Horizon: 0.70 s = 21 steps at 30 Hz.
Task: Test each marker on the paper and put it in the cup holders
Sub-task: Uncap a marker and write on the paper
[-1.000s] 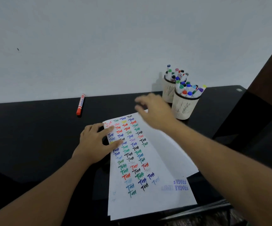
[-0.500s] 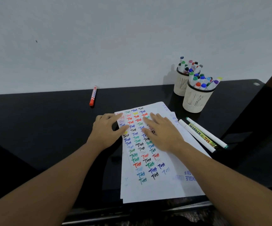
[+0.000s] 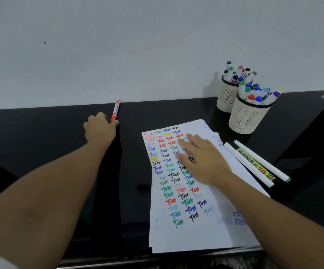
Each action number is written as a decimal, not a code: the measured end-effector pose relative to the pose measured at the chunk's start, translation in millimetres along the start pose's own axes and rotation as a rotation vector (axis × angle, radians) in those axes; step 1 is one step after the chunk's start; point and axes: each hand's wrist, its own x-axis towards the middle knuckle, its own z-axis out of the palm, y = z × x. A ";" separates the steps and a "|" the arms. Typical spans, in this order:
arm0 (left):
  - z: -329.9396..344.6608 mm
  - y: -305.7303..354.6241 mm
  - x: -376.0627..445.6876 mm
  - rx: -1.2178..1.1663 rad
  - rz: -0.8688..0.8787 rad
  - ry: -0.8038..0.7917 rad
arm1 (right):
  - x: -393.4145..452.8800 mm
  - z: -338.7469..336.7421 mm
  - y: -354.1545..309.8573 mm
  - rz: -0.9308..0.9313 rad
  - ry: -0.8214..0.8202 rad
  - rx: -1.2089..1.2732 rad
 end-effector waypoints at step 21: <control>-20.5 7.3 -132.4 -0.394 0.440 -0.078 | -21.8 -4.9 -15.5 -0.109 0.497 -0.202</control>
